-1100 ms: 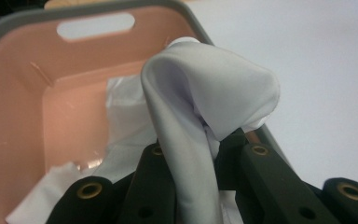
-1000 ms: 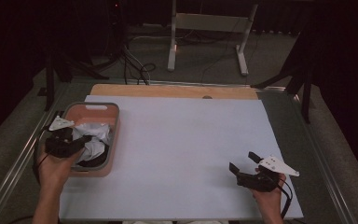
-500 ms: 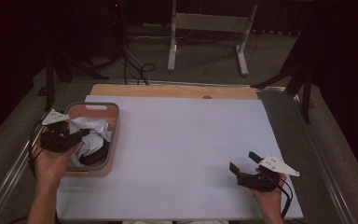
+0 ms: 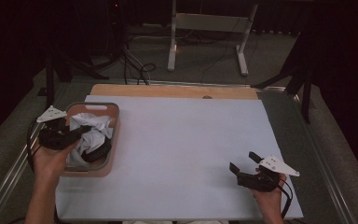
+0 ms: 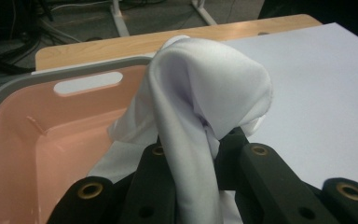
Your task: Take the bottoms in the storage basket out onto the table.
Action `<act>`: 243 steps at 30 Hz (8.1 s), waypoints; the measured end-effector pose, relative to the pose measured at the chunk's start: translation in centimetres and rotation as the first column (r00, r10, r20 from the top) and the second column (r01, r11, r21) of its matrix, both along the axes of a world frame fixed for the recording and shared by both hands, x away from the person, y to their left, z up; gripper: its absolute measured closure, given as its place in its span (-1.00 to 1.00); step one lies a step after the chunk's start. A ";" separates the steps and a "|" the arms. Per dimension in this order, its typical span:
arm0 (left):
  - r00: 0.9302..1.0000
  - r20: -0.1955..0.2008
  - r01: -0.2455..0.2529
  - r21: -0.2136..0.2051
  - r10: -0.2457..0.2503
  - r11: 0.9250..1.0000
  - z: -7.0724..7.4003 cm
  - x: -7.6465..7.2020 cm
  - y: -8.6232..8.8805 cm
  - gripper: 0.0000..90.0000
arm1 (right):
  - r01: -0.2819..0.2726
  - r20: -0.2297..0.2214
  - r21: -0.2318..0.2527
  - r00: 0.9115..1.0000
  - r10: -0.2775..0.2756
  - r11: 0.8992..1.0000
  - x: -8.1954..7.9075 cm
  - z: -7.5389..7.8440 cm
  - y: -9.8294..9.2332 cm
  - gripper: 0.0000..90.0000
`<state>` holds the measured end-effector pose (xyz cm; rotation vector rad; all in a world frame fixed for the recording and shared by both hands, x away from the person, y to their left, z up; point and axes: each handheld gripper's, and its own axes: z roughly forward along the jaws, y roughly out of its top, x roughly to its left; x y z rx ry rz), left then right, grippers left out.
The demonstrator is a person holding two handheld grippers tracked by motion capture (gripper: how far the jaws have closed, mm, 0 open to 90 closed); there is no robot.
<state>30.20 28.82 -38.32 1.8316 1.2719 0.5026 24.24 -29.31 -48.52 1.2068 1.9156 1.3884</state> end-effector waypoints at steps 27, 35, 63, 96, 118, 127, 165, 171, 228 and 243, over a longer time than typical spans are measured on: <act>0.997 0.032 0.072 -0.009 -0.072 0.997 1.6 1.1 -2.4 0.82 | -0.006 0.001 -0.001 1.000 0.006 1.000 0.0 0.0 -0.1 -0.82; 0.995 0.040 0.089 -0.012 -0.089 0.996 1.9 1.6 -3.4 0.82 | -0.006 0.001 -0.003 1.000 0.006 1.000 0.0 0.0 0.0 -0.82; 0.987 0.039 0.154 -0.032 -0.153 0.987 1.8 2.9 -6.6 0.82 | -0.004 0.002 0.000 1.000 0.004 1.000 0.1 0.0 -0.1 -0.82; 0.964 0.027 0.266 -0.063 -0.265 0.962 0.8 4.7 -11.6 0.82 | -0.002 0.006 -0.009 1.000 0.002 1.000 0.1 0.0 0.0 -0.82; 0.947 -0.016 0.316 -0.107 -0.320 0.943 -1.0 6.0 -14.7 0.82 | -0.008 0.005 -0.007 1.000 0.008 1.000 0.1 0.1 -0.1 -0.82; 0.935 -0.027 0.349 -0.108 -0.354 0.931 -1.6 6.0 -16.6 0.82 | -0.014 0.008 -0.014 1.000 0.014 1.000 0.1 0.1 0.0 -0.82; 0.853 -0.033 0.511 -0.159 -0.521 0.845 -2.6 5.6 -25.7 0.82 | -0.014 0.011 -0.018 1.000 0.014 1.000 0.2 0.0 -0.1 -0.82; 0.837 -0.040 0.536 -0.142 -0.546 0.832 -2.5 5.5 -27.4 0.82 | -0.014 0.011 -0.019 1.000 0.015 1.000 0.2 0.0 -0.1 -0.82; 0.977 -0.131 0.164 -0.055 -0.170 0.985 -6.8 9.0 -20.6 -0.05 | -0.007 0.008 -0.008 1.000 0.007 1.000 0.2 0.1 -0.2 -0.82; 0.985 -0.035 0.164 -0.104 -0.169 0.981 -4.9 7.9 -21.2 -0.87 | -0.007 0.005 -0.012 1.000 0.007 1.000 0.3 -0.1 -0.2 -0.82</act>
